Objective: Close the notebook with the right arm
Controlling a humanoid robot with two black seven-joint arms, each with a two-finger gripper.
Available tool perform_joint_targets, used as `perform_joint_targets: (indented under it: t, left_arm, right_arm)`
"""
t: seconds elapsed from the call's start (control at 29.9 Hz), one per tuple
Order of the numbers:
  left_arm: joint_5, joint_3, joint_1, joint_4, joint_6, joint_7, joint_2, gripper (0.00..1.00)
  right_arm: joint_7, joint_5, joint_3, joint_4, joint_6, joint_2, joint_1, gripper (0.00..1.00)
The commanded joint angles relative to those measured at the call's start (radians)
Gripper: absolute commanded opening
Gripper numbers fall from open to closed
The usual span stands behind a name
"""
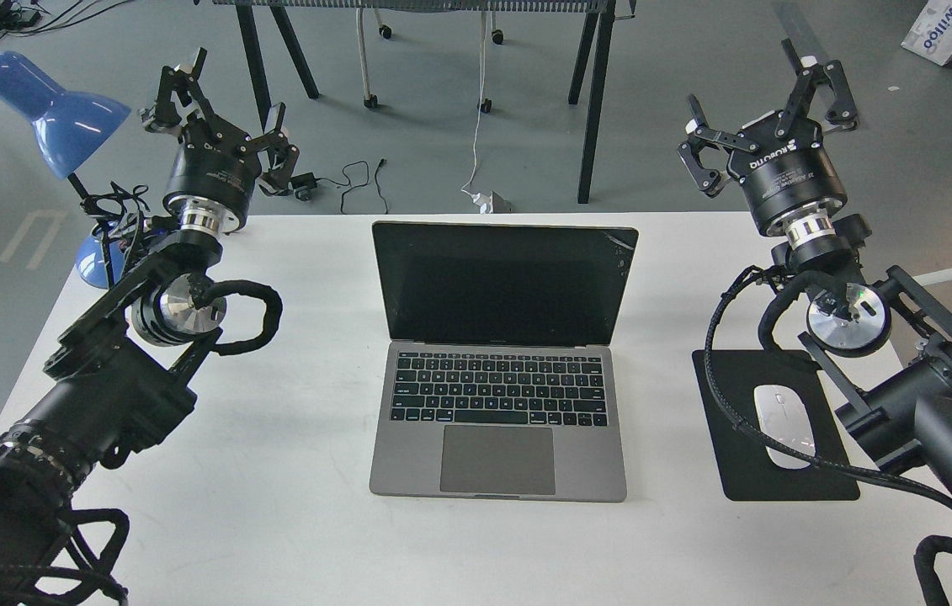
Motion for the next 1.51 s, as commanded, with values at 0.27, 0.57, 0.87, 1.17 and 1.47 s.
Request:
perform_joint_targets:
  t: [0.27,0.57,0.87,1.17,1.47]
  left_arm:
    - [0.001,0.0,0.0,-0.002,0.0,0.0,-0.002,1.0]
    - [0.001,0.0,0.0,-0.002,0.0,0.0,-0.002,1.0]
    - [0.001,0.0,0.0,-0.002,0.0,0.0,-0.002,1.0]
    - [0.001,0.0,0.0,-0.002,0.0,0.0,-0.002,1.0]
    - [0.001,0.0,0.0,-0.002,0.0,0.0,-0.002,1.0]
  right_arm:
    - [-0.001,0.0,-0.001,0.0,-0.003,-0.001,0.0,1.0]
    - [-0.019,-0.089,-0.202,0.006,-0.117,-0.046,0.114,1.0]
    - [-0.043,-0.123,-0.495,0.0,-0.166,-0.149,0.293,1.0]
    - [-0.049,-0.238,-0.566,-0.026,-0.189,-0.156,0.335,1.0]
    - [-0.085,-0.351,-0.734,-0.072,-0.193,-0.155,0.445,1.0]
